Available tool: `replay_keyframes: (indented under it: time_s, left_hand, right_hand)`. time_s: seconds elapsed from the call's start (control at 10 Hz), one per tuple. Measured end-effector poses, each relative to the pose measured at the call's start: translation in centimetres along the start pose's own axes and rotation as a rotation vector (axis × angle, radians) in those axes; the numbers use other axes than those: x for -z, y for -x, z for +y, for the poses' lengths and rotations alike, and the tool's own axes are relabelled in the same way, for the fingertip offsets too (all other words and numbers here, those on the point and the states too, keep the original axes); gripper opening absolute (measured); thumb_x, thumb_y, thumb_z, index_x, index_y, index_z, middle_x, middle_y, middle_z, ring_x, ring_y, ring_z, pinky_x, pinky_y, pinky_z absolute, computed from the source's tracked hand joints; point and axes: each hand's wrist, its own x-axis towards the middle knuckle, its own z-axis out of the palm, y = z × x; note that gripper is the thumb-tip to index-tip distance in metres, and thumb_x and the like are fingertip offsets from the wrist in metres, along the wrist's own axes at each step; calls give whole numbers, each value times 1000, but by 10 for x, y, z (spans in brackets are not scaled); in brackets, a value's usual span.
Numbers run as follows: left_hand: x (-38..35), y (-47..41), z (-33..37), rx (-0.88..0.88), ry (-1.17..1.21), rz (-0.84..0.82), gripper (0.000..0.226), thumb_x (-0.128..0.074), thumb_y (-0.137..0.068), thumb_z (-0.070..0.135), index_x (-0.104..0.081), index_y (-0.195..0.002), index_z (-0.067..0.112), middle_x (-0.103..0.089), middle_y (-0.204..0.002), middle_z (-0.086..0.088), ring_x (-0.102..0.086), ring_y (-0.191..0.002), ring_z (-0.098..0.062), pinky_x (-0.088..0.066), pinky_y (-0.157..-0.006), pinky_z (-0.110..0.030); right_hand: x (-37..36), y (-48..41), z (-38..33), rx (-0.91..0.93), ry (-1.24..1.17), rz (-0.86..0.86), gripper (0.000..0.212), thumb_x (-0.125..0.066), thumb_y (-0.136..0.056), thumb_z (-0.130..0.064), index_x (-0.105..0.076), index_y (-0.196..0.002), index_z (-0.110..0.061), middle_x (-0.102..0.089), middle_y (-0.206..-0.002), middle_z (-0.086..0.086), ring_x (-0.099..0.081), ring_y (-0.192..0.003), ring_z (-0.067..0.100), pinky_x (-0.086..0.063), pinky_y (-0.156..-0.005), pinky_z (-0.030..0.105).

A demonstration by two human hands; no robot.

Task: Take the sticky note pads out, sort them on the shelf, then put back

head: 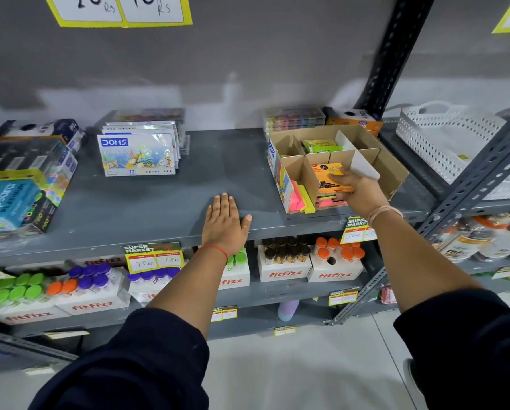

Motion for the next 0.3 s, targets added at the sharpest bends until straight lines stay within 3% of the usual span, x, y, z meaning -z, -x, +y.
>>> replay_keyframes:
  time_s: [0.2,0.3]
  left_hand:
    - [7,0,-2,13,159,17,65,-20,-100,39,6,-147,3,10,-159,-13,9,-148,-24,3,-121,-35]
    - [20,9,1,-34,258,193,65,-24,-99,37,6,-147,4,9,-159,-12,9,-148,-23,3,-122,-33]
  right_hand:
    - [11,0,-8,-50,-29,-104,54,-59,-86,-2,-44,-138,-11,-40,-147,12,-36,-136,30,-27,-115,34]
    - [10,12,-19,-33,-29,130,53,-62,-86,-9,-45,-136,-7,-40,-147,13,-38,-136,29,-29,-115,36]
